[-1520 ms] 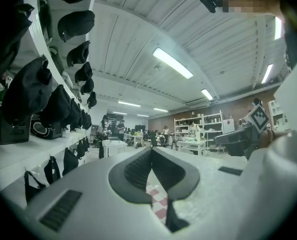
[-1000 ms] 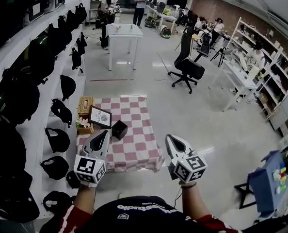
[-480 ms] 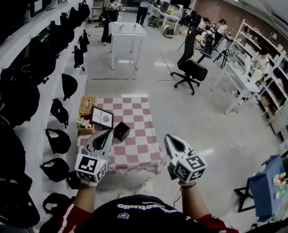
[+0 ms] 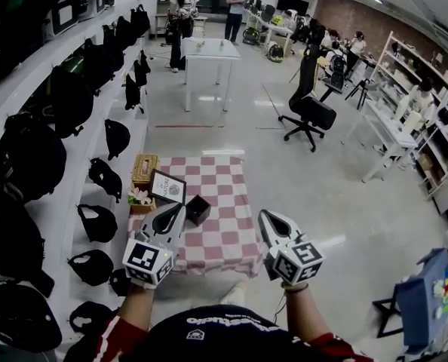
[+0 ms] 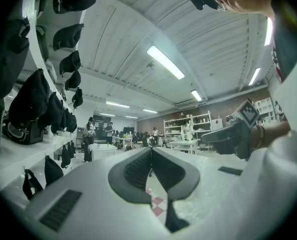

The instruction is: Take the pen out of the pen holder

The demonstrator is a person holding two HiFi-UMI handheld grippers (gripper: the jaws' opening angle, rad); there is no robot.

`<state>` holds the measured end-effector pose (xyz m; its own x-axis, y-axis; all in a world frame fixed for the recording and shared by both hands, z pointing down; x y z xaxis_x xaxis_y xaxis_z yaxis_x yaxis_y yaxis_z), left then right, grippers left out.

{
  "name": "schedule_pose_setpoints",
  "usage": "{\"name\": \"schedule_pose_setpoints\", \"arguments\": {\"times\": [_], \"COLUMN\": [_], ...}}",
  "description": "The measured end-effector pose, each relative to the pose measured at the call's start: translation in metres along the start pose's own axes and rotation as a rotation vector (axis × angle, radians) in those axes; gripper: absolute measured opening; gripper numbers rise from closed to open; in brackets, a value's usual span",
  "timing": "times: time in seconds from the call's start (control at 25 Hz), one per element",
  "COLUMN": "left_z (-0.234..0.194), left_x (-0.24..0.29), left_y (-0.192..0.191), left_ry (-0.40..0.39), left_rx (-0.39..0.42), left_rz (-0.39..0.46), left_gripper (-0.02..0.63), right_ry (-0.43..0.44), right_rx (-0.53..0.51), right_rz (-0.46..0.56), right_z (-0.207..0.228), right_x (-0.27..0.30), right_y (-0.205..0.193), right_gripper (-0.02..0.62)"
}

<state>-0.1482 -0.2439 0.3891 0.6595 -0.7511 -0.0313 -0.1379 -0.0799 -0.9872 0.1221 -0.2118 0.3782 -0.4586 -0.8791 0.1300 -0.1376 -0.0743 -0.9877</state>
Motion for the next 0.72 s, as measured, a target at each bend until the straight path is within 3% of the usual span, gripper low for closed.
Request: {"name": "schedule_pose_setpoints", "arguments": {"times": [0.24,0.36,0.72], "left_z": [0.004,0.006,0.003], "left_x": [0.008,0.013,0.025], "left_y": [-0.004,-0.007,-0.036], "left_ry": [-0.067,-0.090,-0.088], "left_rx": [0.010,0.017,0.024], "left_rz": [-0.001,-0.012,-0.065], "left_gripper": [0.006,0.112,0.117], "right_ry": [0.001,0.004,-0.011], "right_rx": [-0.009,-0.013,-0.010], "right_rz": [-0.019,-0.028,-0.053], "right_z": [-0.003,-0.007,-0.009], "right_x": [-0.001,-0.004,-0.009], "right_y": [-0.006,-0.008,-0.019], "right_gripper": [0.000,0.000,0.000]}}
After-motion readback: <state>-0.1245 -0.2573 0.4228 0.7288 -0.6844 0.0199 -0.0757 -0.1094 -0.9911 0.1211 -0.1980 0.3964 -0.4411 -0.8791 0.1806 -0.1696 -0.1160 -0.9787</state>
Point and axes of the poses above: the fingertips, and each gripper's own axes: x forward along the fingers, z to its right, y out of its top, the point moved 7 cm from there along -x, backward along the fingers, and after that the axes turned 10 degrees about -x, right-handed, at the moved point
